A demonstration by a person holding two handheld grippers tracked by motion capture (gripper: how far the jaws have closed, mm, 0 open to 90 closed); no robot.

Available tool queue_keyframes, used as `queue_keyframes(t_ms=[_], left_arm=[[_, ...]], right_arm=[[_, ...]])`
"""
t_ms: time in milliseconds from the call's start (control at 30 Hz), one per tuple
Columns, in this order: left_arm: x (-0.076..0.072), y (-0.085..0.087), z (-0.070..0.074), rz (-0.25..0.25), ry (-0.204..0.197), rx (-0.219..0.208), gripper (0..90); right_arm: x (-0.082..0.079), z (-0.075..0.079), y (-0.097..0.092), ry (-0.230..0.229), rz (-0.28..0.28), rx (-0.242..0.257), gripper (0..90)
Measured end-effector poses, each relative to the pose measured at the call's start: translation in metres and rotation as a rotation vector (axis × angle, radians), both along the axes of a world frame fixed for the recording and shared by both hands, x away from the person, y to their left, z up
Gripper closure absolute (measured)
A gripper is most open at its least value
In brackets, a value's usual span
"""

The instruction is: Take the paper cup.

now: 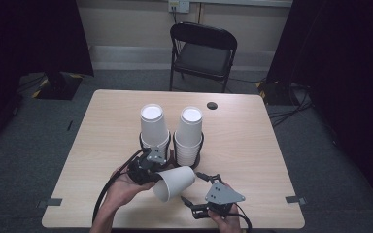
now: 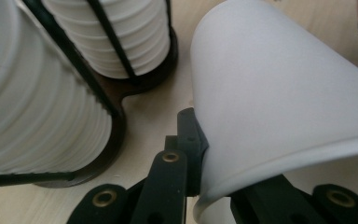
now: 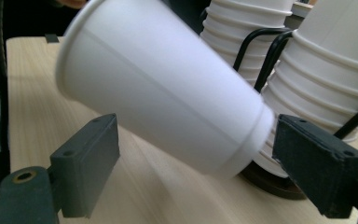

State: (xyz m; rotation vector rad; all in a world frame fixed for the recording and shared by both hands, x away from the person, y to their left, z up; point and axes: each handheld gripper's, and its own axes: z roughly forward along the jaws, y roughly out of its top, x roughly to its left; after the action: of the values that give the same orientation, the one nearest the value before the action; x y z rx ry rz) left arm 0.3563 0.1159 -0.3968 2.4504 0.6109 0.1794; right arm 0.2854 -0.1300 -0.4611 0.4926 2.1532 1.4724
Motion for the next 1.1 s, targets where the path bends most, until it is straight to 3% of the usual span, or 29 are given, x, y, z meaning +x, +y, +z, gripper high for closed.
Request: queue_keyframes(t_ms=[233,300,400,633,800,1100], left_arm=[[0.003,-0.002,-0.001,-0.031,0.052,0.040,86.2],[0.005,-0.006,-0.004,-0.054,0.085,0.068,86.3],[0.005,-0.008,-0.004,-0.041,0.083,0.092,86.3],[0.007,-0.011,-0.003,-0.033,0.103,0.100,86.5],[0.012,-0.009,-0.005,-0.027,0.116,0.108,86.6],[0.017,-0.005,-0.007,-0.001,0.125,0.070,87.0]], right_arm=[[0.001,-0.002,0.006,-0.017,0.043,-0.048,13.4],[0.002,-0.002,0.008,-0.030,0.048,-0.053,12.9],[0.003,-0.003,0.011,-0.015,0.067,-0.056,12.1],[0.004,-0.007,0.020,-0.014,0.085,-0.083,8.5],[0.005,-0.009,0.024,0.009,0.078,-0.068,7.8],[0.005,-0.011,0.034,0.004,0.055,-0.093,7.9]])
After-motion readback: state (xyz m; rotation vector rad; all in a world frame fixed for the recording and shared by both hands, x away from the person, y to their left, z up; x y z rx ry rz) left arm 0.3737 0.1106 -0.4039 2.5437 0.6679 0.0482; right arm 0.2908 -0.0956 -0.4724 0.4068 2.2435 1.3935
